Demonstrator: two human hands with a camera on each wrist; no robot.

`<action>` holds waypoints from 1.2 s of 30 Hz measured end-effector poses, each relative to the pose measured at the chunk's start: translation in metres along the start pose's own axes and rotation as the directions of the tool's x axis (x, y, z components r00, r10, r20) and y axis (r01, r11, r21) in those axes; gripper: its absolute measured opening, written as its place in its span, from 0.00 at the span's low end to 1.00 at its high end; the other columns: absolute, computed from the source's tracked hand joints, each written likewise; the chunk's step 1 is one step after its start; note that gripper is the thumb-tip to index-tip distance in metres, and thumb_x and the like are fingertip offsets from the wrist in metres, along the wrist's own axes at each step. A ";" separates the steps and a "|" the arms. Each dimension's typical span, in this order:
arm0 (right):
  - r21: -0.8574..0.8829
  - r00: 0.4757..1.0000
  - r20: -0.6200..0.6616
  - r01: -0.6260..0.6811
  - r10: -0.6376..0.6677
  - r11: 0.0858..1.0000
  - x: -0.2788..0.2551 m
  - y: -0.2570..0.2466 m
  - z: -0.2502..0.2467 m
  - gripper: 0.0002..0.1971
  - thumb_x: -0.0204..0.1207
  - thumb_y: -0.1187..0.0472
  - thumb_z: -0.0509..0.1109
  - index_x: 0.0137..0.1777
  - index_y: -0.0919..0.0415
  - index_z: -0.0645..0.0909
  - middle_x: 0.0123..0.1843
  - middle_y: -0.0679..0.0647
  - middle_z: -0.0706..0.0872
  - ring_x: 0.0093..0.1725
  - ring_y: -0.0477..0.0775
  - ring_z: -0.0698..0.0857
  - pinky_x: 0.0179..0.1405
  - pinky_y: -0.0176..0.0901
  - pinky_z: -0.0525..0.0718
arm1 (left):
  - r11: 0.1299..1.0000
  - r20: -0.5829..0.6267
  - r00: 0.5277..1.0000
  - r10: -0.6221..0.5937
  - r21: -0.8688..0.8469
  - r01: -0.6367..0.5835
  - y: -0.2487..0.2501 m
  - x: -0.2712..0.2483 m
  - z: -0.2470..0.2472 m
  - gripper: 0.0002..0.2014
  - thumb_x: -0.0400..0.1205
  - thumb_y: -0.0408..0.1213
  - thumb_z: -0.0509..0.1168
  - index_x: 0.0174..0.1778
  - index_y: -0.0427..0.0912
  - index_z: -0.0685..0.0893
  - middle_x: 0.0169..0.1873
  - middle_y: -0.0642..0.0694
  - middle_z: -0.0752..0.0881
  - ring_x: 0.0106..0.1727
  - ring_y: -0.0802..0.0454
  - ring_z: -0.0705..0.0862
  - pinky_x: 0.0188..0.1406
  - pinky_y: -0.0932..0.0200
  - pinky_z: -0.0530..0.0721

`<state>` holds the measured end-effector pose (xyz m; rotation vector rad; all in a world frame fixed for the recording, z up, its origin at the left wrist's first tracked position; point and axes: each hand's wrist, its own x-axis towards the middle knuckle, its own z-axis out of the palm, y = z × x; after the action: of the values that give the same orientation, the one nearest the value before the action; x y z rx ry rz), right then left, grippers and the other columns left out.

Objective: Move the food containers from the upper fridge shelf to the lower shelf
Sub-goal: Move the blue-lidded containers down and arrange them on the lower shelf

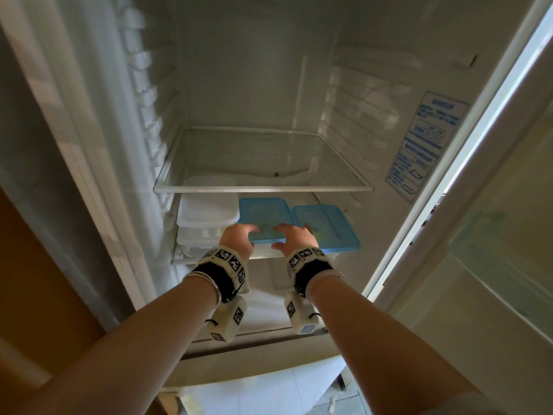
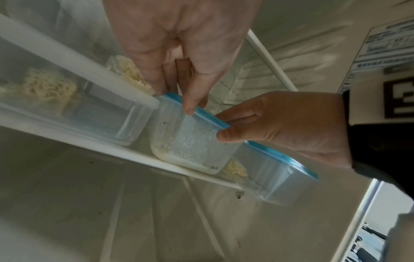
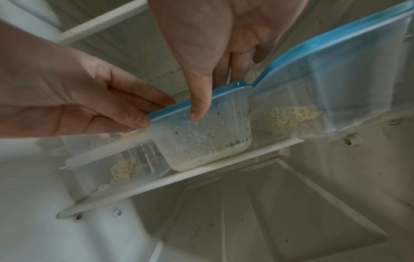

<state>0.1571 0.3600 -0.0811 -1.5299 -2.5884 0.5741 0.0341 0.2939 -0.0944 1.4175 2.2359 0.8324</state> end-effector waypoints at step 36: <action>-0.005 0.997 -0.020 -0.071 0.071 0.997 -0.014 0.100 -0.011 0.29 0.80 0.48 0.63 0.81 0.45 0.61 0.85 0.46 0.57 0.85 0.51 0.55 0.84 0.57 0.50 | 0.997 0.052 0.997 -0.063 0.036 0.061 0.053 0.030 0.046 0.18 0.84 0.39 0.59 0.67 0.38 0.82 0.66 0.36 0.84 0.69 0.39 0.81 0.70 0.54 0.75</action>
<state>0.2497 0.3939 -0.1047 -1.6266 -2.5319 0.5551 0.0847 0.3516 -0.0943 1.3618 2.2524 0.7304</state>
